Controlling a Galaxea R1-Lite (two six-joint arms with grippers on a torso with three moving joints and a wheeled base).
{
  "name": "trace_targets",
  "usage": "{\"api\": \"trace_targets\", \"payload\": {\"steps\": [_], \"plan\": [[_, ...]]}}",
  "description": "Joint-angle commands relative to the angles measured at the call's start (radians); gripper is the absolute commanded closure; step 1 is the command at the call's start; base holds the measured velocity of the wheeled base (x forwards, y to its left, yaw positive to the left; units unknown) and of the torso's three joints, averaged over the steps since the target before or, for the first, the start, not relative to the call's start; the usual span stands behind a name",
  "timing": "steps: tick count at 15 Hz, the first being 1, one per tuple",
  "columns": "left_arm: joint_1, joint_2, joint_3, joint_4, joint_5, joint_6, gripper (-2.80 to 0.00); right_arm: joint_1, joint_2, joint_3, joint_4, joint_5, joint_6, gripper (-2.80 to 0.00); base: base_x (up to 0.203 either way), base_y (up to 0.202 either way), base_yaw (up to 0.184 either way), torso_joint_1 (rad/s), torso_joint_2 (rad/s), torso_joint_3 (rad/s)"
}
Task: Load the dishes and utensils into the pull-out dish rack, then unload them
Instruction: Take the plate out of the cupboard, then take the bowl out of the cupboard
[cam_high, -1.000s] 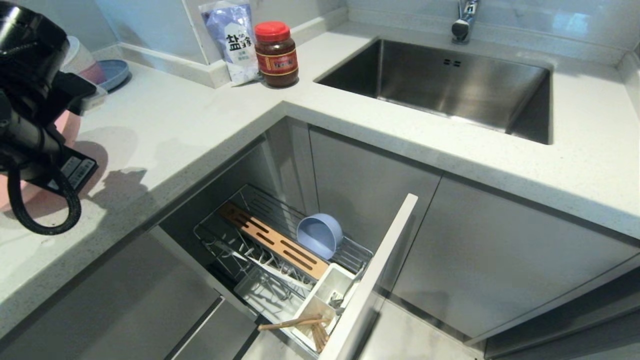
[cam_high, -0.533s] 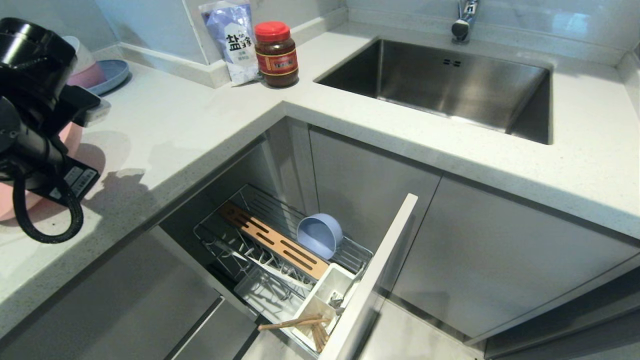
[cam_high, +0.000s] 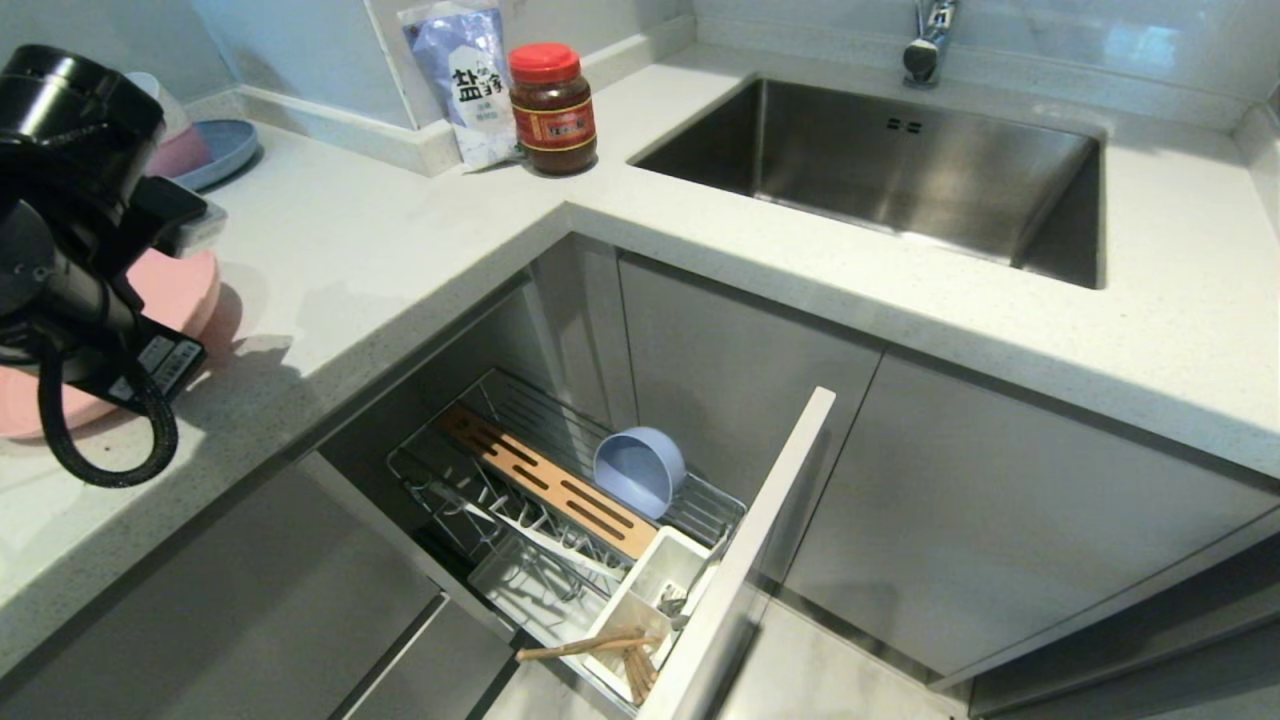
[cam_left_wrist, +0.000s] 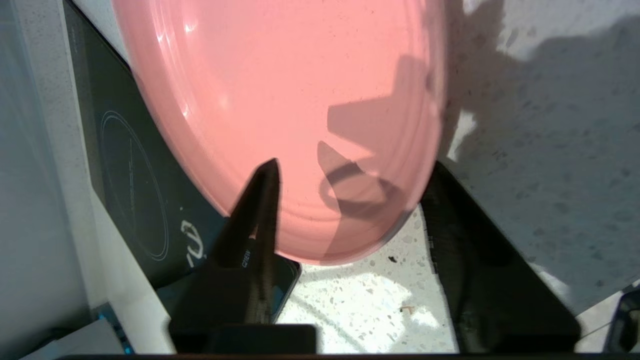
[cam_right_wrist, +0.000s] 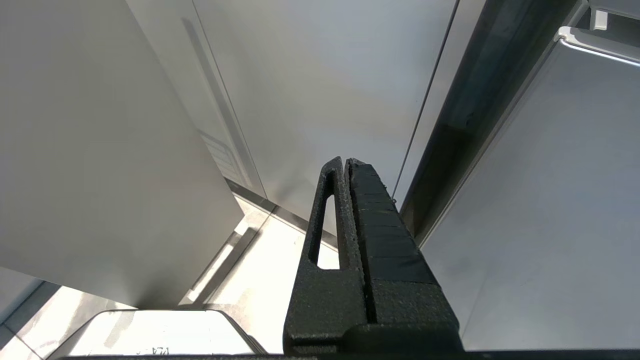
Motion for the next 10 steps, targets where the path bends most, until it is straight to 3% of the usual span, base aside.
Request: {"api": "trace_targets", "payload": {"steps": [1,3,6,9,10], "plan": [[-0.001,-0.01,-0.007,-0.002,-0.047,-0.006,-2.8,0.001,-0.004,0.002,0.0,0.0,0.0,0.0,0.0,0.0,0.0,0.0,0.0,0.0],[-0.009,-0.019,-0.022,-0.013,-0.128,-0.069,-2.8,0.0,-0.004,0.002,0.0,0.0,0.0,0.0,0.0,0.0,0.0,0.0,0.0,0.0],[-0.05,-0.047,-0.046,-0.041,-0.352,-0.236,-2.8,0.0,-0.004,0.002,0.001,0.0,0.0,0.0,0.0,0.0,0.0,0.0,0.0,0.0],[-0.06,-0.092,-0.026,-0.124,-0.503,-0.488,-2.8,0.001,-0.004,0.002,0.0,0.0,0.0,0.0,0.0,0.0,0.0,0.0,0.0,0.0],[-0.062,-0.108,-0.01,-0.181,-0.537,-0.612,-2.8,0.001,-0.003,0.002,0.0,0.0,0.0,0.0,0.0,0.0,0.0,0.0,0.0,0.0]]}}
